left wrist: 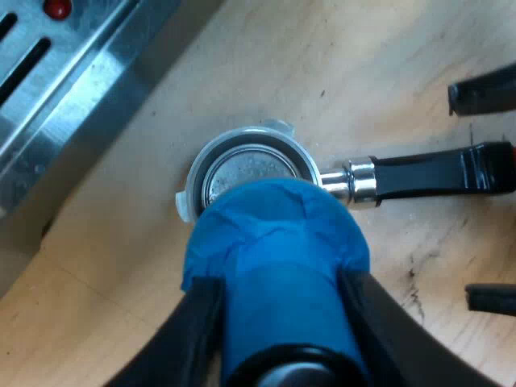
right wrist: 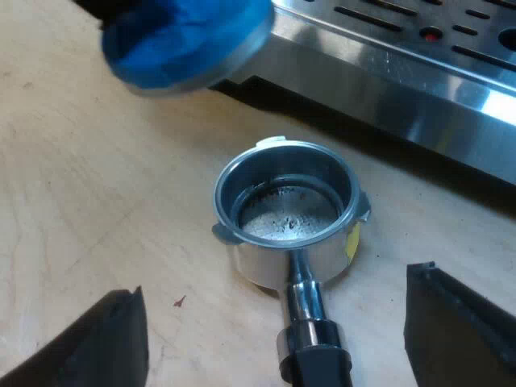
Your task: Grind coffee beans and then tamp
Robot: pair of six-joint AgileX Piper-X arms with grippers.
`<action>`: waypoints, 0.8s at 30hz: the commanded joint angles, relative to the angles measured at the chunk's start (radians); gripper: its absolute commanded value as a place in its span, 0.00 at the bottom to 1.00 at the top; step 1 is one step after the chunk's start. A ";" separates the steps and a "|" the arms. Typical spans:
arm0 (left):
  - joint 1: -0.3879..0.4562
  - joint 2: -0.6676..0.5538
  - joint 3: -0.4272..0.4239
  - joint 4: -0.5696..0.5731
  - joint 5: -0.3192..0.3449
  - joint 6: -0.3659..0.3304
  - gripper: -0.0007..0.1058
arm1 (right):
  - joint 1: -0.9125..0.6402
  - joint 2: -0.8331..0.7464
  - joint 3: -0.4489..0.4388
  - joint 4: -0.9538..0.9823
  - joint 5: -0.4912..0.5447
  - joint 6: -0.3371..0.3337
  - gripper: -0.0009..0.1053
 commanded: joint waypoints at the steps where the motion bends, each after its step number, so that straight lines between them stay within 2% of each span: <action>1: -0.006 0.022 -0.008 -0.010 0.063 0.006 0.01 | -0.001 -0.012 -0.002 -0.009 0.002 -0.002 0.64; 3: -0.006 0.034 -0.008 -0.020 0.078 0.006 0.01 | -0.001 -0.012 -0.002 -0.009 0.002 -0.002 0.64; 24: -0.006 0.146 -0.008 -0.085 0.068 0.004 0.01 | -0.001 -0.012 -0.002 -0.009 0.002 -0.002 0.64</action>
